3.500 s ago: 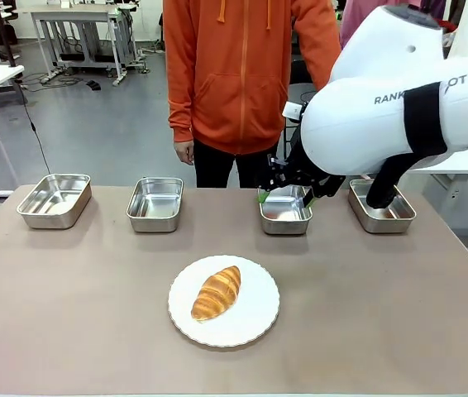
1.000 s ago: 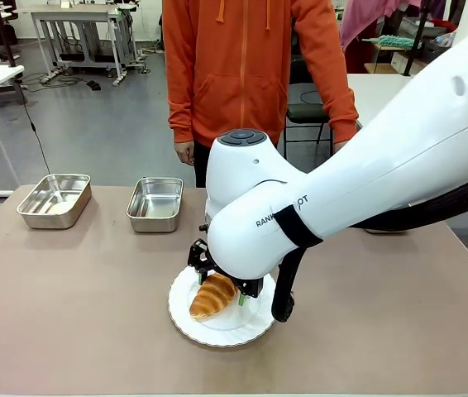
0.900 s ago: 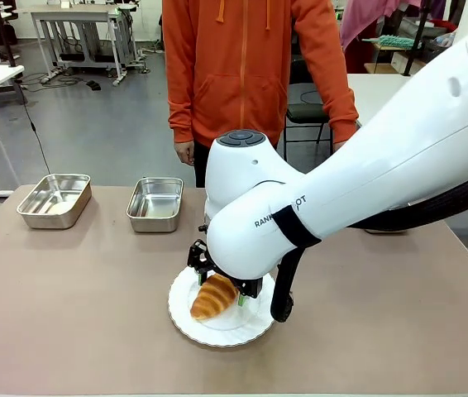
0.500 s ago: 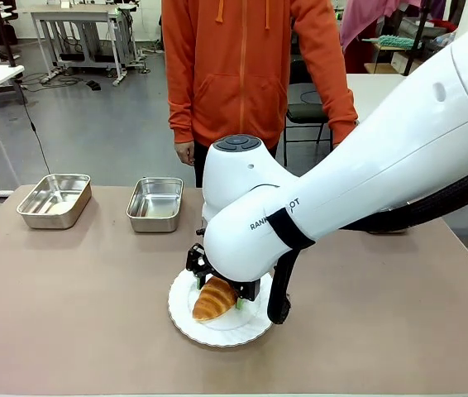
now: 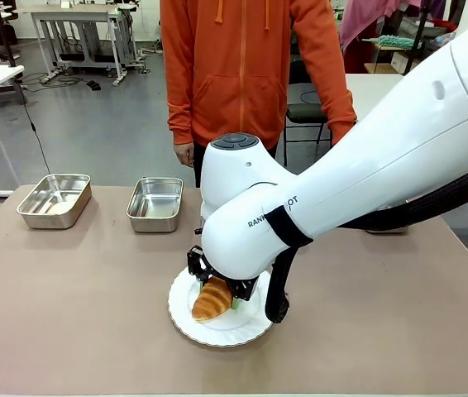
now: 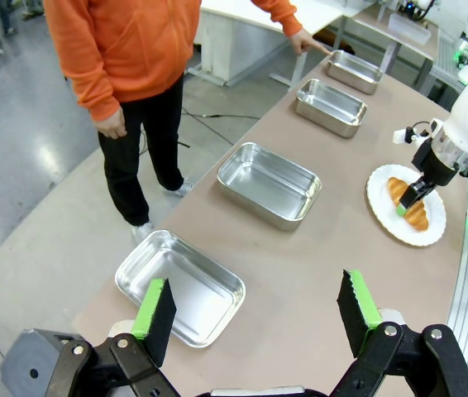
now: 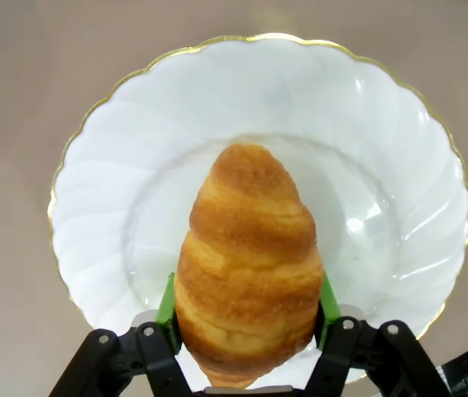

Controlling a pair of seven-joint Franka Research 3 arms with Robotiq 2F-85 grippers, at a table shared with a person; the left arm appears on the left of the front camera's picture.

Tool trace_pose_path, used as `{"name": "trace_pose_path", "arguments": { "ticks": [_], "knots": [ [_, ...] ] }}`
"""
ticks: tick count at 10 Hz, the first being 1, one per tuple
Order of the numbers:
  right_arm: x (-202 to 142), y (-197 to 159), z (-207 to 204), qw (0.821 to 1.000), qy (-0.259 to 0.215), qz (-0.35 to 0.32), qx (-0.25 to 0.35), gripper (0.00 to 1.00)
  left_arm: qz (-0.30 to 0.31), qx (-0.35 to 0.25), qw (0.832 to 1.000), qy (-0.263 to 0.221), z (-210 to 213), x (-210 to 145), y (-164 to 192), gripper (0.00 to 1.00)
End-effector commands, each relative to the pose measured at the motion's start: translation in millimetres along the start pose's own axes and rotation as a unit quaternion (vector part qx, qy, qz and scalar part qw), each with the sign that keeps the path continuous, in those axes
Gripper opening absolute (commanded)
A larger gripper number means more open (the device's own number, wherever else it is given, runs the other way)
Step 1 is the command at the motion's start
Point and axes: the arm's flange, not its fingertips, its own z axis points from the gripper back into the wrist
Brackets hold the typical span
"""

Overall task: Place the bread in the container.
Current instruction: Place the Butter Roll into the Airtight Container indicated by the human.

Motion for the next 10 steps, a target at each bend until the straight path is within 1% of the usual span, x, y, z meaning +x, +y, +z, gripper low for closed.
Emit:
{"name": "trace_pose_path", "arguments": {
  "ticks": [1,7,8,10],
  "knots": [
    [1,0,-1,1.000,-0.001,-0.008,0.008,0.71,-0.007,-0.001,1.000,-0.003,1,2,-2,1.00],
    [1,0,0,1.000,0.000,-0.002,0.001,0.71,-0.007,-0.001,1.000,-0.003,1,2,-2,1.00],
    [9,-4,20,1.000,-0.002,0.002,0.017,0.71,-0.007,-0.001,1.000,-0.003,1,2,-2,1.00],
    [28,-16,77,0.999,-0.025,0.008,0.035,0.71,-0.007,-0.001,1.000,-0.003,1,2,-2,1.00]
  ]
}}
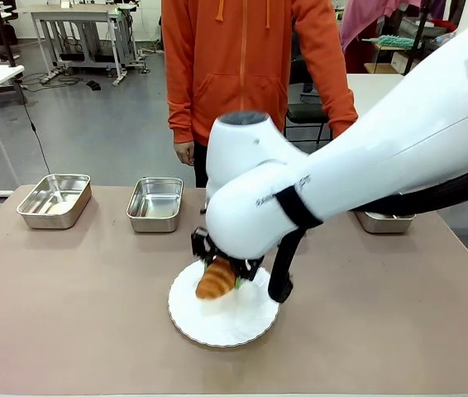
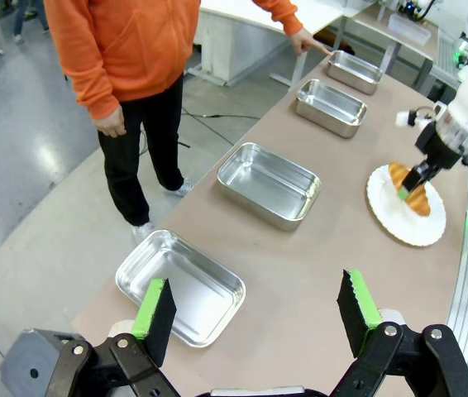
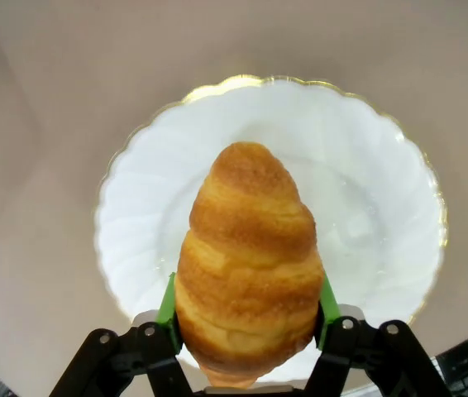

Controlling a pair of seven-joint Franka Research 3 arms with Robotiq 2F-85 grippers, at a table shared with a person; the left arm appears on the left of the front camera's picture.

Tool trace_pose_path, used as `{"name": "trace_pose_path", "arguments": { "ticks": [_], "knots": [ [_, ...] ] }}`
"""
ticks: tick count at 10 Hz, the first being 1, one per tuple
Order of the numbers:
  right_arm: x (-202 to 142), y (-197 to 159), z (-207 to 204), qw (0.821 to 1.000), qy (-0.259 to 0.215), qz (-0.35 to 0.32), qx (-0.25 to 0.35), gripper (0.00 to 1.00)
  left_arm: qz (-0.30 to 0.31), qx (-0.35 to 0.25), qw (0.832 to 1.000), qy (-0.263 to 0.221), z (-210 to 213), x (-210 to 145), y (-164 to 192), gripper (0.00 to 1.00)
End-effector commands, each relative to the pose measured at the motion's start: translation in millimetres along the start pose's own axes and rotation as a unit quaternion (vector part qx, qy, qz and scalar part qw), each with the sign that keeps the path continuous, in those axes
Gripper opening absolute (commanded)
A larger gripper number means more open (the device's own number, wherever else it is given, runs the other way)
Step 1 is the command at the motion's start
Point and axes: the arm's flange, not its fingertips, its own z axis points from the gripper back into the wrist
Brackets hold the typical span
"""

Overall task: Place the bread in the container.
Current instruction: Place the Butter Roll into the Airtight Container indicated by the human.

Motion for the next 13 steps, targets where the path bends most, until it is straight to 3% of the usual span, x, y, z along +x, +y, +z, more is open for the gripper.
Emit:
{"name": "trace_pose_path", "arguments": {
  "ticks": [1,3,5,7,10,11,12,13],
  "knots": [
    [27,-18,67,1.000,-0.009,0.014,0.016,0.71,-0.007,-0.001,1.000,-0.003,1,2,-2,1.00],
    [63,-40,129,0.999,0.001,0.040,0.014,0.71,-0.007,-0.001,1.000,-0.003,1,2,-2,1.00],
    [119,-84,179,0.996,-0.007,0.088,0.006,0.71,-0.007,-0.001,1.000,-0.003,1,2,-2,1.00],
    [171,-127,189,0.986,0.006,0.167,-0.010,0.71,-0.007,-0.001,1.000,-0.003,1,2,-2,1.00],
    [223,-176,170,0.959,-0.001,0.281,0.024,0.71,-0.007,-0.001,1.000,-0.003,1,2,-2,1.00],
    [226,-181,166,0.961,-0.028,0.273,0.041,0.71,-0.007,-0.001,1.000,-0.003,1,2,-2,1.00],
    [220,-169,179,0.971,0.004,0.237,-0.001,0.71,-0.007,-0.001,1.000,-0.003,1,2,-2,1.00],
    [220,-169,179,0.971,0.004,0.237,-0.001,0.71,-0.007,-0.001,1.000,-0.003,1,2,-2,1.00]
  ]
}}
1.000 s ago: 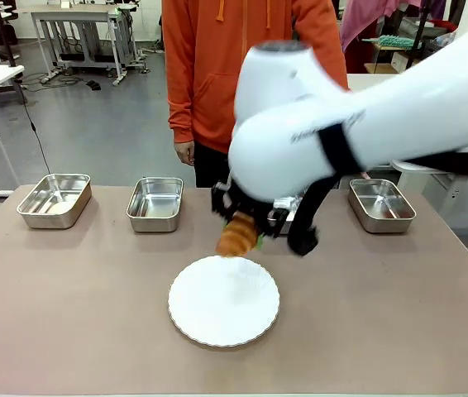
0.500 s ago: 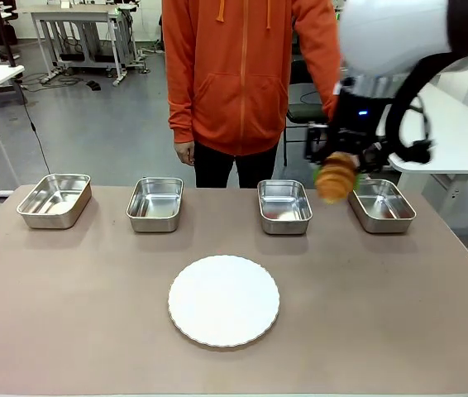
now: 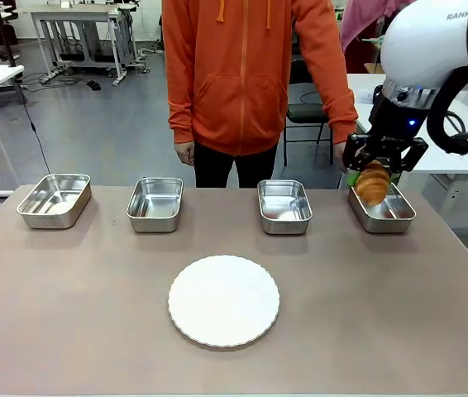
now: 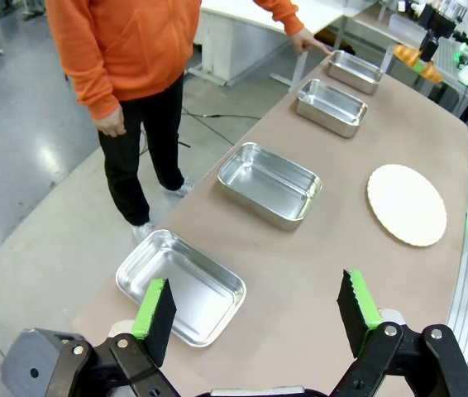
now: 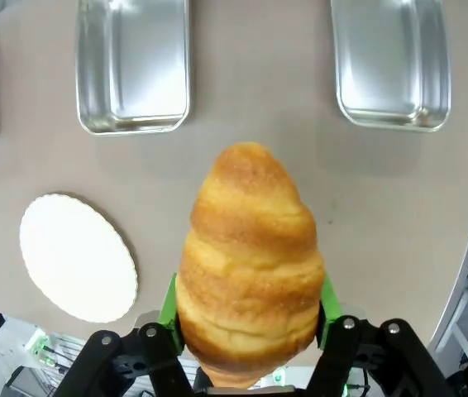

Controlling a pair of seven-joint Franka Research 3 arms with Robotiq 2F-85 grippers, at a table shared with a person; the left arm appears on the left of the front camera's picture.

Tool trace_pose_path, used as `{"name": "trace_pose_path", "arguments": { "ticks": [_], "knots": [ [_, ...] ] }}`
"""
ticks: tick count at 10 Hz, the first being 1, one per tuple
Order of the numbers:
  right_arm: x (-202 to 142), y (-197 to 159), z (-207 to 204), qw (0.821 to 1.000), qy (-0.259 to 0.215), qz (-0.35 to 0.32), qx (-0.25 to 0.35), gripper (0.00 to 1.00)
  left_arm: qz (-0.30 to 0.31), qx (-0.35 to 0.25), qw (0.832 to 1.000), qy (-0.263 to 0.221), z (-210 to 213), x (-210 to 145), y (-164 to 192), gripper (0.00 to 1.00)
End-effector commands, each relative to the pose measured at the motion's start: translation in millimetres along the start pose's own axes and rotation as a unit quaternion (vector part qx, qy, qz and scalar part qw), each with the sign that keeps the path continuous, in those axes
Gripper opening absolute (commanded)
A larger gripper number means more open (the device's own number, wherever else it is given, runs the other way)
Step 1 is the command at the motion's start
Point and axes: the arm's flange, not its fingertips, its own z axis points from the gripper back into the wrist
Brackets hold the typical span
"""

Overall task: Place the bread in the container.
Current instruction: Place the Butter Roll into the Airtight Container indicated by the human.

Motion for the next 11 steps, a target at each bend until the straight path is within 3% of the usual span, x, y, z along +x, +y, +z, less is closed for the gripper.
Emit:
{"name": "trace_pose_path", "arguments": {
  "ticks": [1,3,4,6,8,11],
  "knots": [
    [-3,10,8,1.000,0.010,-0.021,-0.003,0.71,-0.007,-0.002,1.000,-0.003,0,2,-2,1.00],
    [-3,4,1,1.000,0.005,-0.004,-0.002,0.71,-0.007,-0.002,1.000,-0.003,0,2,-2,1.00],
    [22,-29,-4,0.999,-0.016,-0.034,0.007,0.71,-0.007,-0.002,1.000,-0.003,0,2,-2,1.00],
    [50,-77,-20,0.999,-0.025,-0.007,0.022,0.71,-0.007,-0.002,1.000,-0.003,0,2,-2,1.00],
    [75,-106,-45,0.999,-0.009,0.040,0.021,0.71,-0.007,-0.002,1.000,-0.003,0,2,-2,1.00],
    [109,-132,-87,0.998,-0.008,0.060,0.011,0.71,-0.007,-0.002,1.000,-0.003,0,2,-2,1.00]
  ]
}}
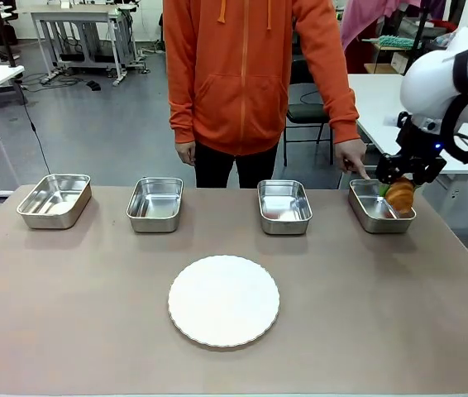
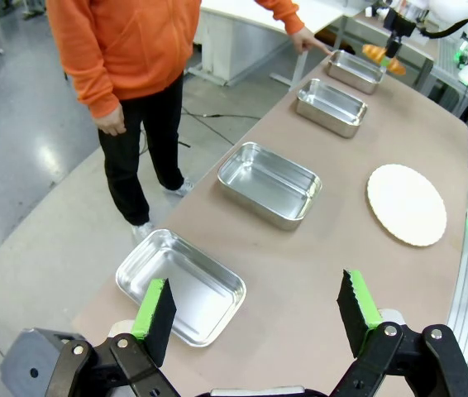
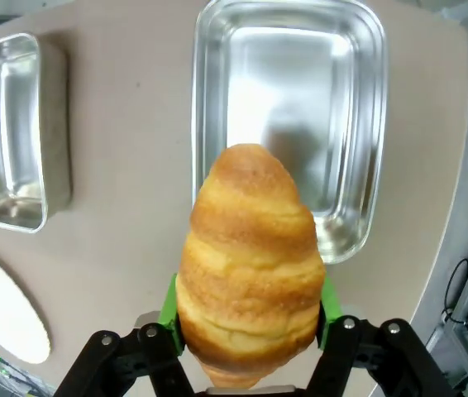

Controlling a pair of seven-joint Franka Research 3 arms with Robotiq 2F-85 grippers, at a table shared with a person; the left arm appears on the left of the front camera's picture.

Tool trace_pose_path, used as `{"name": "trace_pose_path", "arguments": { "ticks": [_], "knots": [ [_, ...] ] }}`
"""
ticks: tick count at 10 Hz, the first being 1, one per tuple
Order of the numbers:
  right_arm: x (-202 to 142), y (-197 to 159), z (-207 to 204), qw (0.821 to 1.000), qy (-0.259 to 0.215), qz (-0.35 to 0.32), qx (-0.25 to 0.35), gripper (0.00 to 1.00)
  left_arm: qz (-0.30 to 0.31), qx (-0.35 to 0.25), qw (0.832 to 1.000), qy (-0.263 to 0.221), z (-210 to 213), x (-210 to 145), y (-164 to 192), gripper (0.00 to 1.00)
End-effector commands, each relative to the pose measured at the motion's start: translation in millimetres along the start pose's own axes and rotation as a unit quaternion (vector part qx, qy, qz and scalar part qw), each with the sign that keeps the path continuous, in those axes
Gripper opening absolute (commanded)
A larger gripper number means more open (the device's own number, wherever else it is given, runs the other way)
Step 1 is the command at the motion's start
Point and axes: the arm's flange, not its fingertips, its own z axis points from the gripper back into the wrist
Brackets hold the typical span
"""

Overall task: Place the bread in the container.
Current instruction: Place the Butter Roll into the Airtight Container indicated by the human.

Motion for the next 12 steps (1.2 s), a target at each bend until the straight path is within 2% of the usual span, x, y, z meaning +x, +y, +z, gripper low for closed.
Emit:
{"name": "trace_pose_path", "arguments": {
  "ticks": [1,6,7,11,12],
  "knots": [
    [20,-7,-8,0.999,-0.018,0.026,0.003,0.71,-0.007,-0.002,1.000,-0.003,0,2,-2,1.00],
    [45,-13,-34,0.999,-0.014,0.036,-0.004,0.71,-0.007,-0.002,1.000,-0.003,0,2,-2,1.00],
    [47,-16,-36,0.999,-0.016,0.040,-0.003,1.00,-0.007,-0.002,1.000,-0.003,0,2,-2,1.00],
    [54,-16,-35,0.998,-0.034,0.051,-0.011,1.00,-0.007,-0.002,1.000,-0.003,0,2,-2,1.00],
    [53,-17,-34,0.998,-0.049,0.033,-0.015,1.00,-0.007,-0.002,1.000,-0.003,0,2,-2,1.00]
  ]
}}
